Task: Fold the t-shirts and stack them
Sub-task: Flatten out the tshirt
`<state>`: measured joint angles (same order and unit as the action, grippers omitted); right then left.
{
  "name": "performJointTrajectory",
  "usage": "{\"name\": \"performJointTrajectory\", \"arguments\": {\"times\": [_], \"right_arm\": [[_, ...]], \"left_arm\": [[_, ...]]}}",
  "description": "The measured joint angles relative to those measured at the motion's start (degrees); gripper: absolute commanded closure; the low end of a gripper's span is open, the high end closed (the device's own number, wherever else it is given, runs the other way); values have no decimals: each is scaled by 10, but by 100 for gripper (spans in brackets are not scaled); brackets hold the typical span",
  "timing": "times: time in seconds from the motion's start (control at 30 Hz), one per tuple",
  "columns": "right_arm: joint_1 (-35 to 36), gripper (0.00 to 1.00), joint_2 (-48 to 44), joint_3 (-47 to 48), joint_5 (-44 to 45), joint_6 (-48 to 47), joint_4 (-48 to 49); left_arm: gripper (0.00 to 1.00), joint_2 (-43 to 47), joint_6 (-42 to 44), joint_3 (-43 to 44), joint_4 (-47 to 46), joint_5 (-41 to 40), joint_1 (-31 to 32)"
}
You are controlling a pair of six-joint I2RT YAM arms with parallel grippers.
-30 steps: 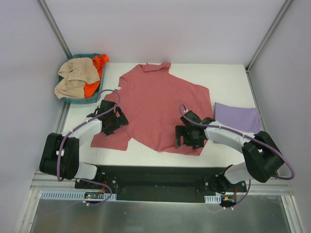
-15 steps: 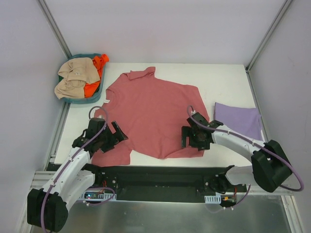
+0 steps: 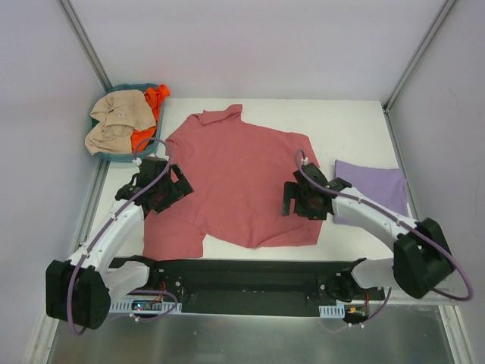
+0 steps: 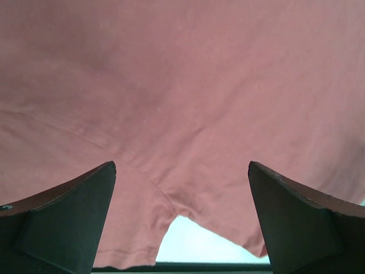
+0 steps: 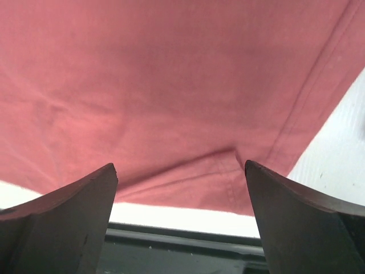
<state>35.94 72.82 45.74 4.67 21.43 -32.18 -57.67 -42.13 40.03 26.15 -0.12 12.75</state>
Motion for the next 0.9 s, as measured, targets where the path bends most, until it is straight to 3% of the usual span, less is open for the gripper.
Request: {"name": "performJointTrajectory", "arguments": {"times": [0.3, 0.5, 0.67, 0.9], "right_arm": [[-107, 2, 202, 87, -43, -13, 37], [-148, 2, 241, 133, -92, -40, 39], [-150, 4, 240, 163, -87, -90, 2], [-204, 1, 246, 308, -68, -144, -43]], "left_arm": [[1, -143, 14, 37, -41, -40, -5], [1, -222, 25, 58, -55, -40, -20], [1, -232, 29, 54, -60, -42, -45], [1, -230, 44, 20, -62, -47, -65]]}}
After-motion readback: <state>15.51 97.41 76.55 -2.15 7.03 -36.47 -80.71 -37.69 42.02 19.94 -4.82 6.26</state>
